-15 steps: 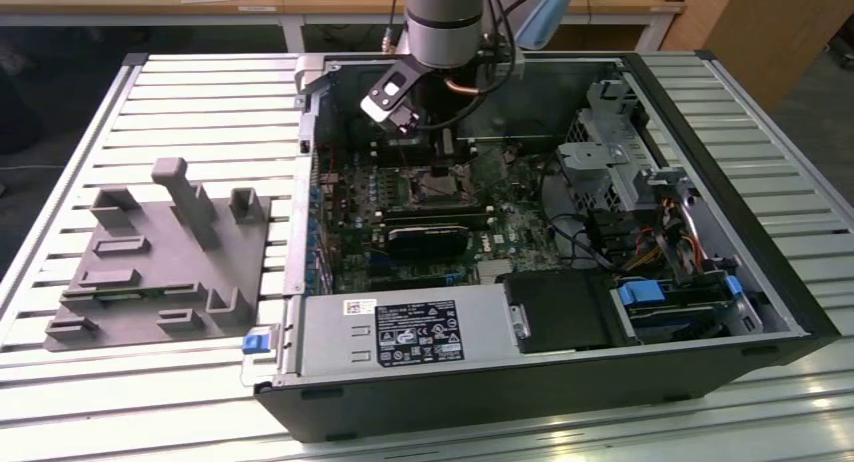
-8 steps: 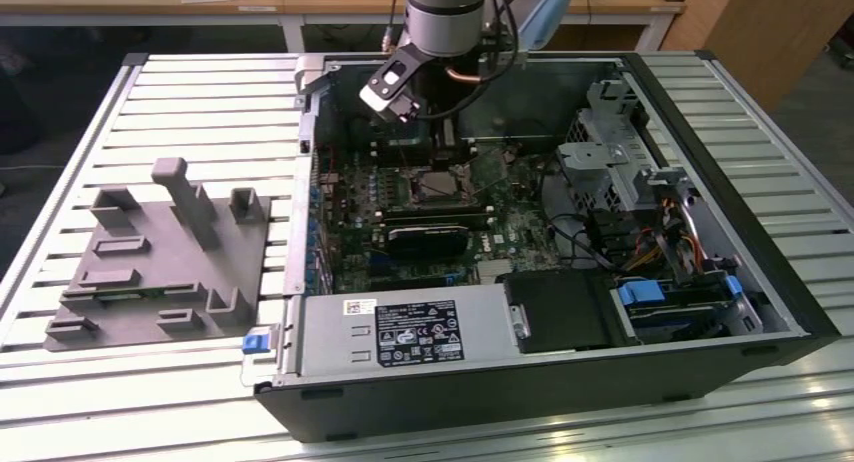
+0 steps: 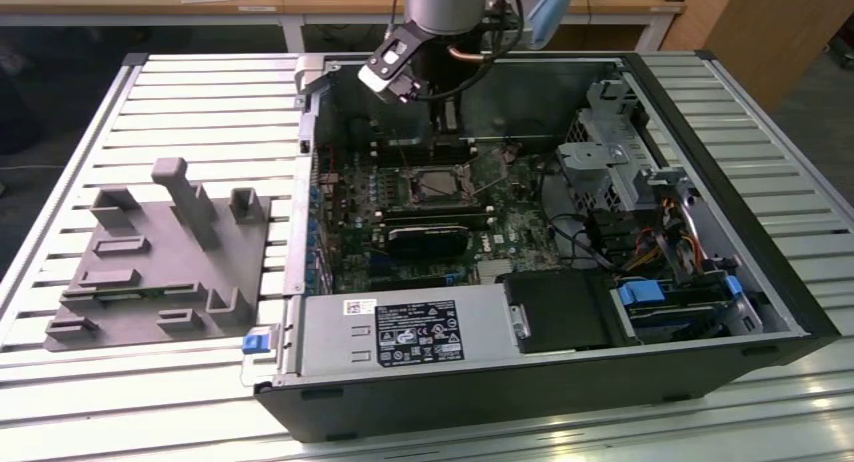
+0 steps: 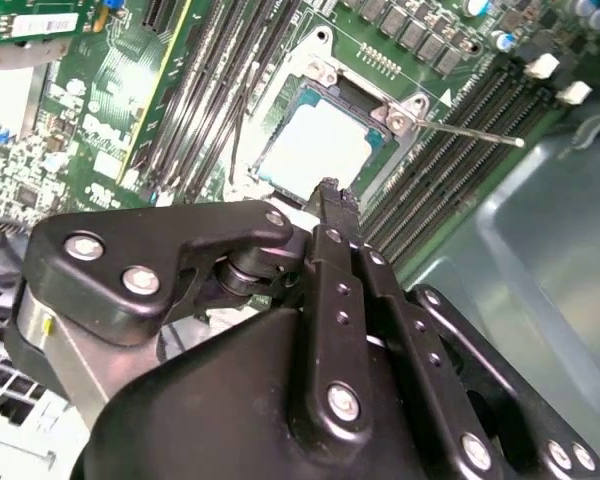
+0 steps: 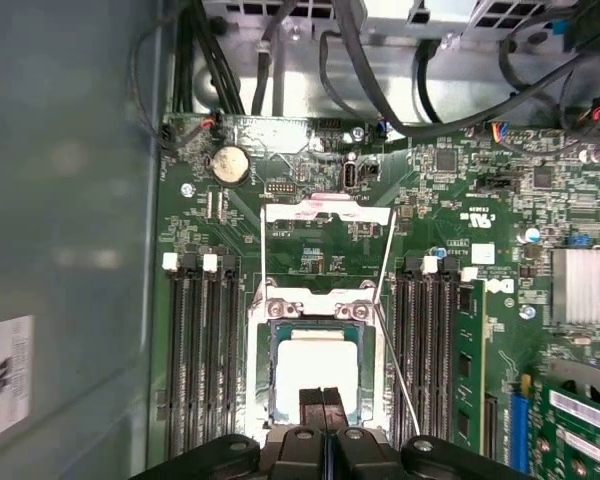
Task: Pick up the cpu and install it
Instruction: 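Close the cpu cover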
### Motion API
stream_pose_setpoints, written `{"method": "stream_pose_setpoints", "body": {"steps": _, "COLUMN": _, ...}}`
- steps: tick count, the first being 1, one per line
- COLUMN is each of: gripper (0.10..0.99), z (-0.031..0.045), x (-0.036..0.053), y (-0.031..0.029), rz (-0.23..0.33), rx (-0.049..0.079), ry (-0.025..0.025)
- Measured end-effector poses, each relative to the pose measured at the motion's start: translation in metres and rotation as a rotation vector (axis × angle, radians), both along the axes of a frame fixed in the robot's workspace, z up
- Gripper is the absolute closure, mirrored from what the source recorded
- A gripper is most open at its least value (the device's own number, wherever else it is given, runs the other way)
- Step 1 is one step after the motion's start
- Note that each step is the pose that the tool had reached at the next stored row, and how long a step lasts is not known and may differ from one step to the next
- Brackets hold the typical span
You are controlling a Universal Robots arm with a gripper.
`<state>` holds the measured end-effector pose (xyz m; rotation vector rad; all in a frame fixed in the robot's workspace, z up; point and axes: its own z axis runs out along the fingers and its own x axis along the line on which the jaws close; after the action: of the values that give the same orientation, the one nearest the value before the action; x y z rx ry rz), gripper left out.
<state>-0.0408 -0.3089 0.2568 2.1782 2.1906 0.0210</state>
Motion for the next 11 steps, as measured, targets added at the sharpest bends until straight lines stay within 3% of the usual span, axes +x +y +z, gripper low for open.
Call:
{"method": "stream_pose_setpoints", "body": {"steps": 2, "gripper": 0.98, "z": 0.0044, "x": 0.0, "y": -0.0002, "rz": 0.0, "rx": 0.002, "ry": 0.0001}}
{"method": "stream_pose_setpoints", "body": {"steps": 11, "gripper": 0.98, "z": 0.0042, "x": 0.0007, "y": -0.0103, "rz": 0.0, "rx": 0.004, "ry": 0.0003}}
